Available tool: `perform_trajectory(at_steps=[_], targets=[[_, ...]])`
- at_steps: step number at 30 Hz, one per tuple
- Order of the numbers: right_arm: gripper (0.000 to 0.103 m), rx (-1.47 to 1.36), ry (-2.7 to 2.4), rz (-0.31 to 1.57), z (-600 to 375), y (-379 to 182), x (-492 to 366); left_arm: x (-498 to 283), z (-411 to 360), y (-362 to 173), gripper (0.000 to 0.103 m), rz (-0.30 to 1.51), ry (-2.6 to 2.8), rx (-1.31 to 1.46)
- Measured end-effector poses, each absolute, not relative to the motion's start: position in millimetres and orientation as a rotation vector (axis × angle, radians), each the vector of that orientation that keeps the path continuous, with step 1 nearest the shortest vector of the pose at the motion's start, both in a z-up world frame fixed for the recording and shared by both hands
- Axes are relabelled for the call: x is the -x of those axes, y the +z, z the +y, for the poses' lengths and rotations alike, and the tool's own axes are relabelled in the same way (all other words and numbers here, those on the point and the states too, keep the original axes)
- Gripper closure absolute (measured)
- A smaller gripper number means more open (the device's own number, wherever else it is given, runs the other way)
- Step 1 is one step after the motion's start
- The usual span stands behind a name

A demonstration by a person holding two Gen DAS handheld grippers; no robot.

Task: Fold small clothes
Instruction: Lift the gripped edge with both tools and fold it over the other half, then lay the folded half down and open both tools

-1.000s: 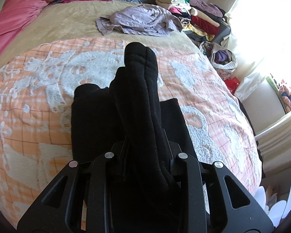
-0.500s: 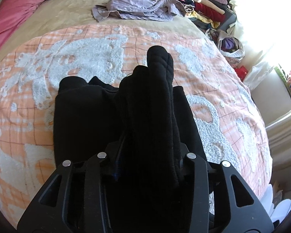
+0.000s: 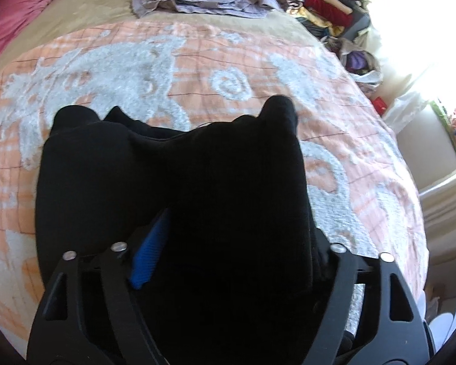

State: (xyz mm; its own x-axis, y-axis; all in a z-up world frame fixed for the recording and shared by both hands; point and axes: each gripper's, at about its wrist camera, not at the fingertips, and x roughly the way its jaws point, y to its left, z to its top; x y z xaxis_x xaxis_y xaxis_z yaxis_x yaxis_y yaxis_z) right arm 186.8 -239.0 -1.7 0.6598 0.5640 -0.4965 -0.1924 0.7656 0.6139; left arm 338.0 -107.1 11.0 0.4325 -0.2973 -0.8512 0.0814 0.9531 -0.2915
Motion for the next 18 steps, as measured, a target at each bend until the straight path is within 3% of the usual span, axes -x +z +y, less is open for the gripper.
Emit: perform_trajectory(at_steps=[5,12,18], targets=[[0.075,-0.598,0.503,0.767,-246.0,-5.6,-189.3,-327.0,-96.1,21.2,0.025,1.073,-0.31,0.29],[0.041,-0.558,0.621,0.814,-253.5,15.2,-209.1,-293.4,-53.4,44.8,0.025,0.96,-0.235,0.301],[0.037,-0.51,0.68,0.893,-250.1,24.7,-248.3,-261.2,-28.7,45.2,0.025,0.929,-0.162,0.218]])
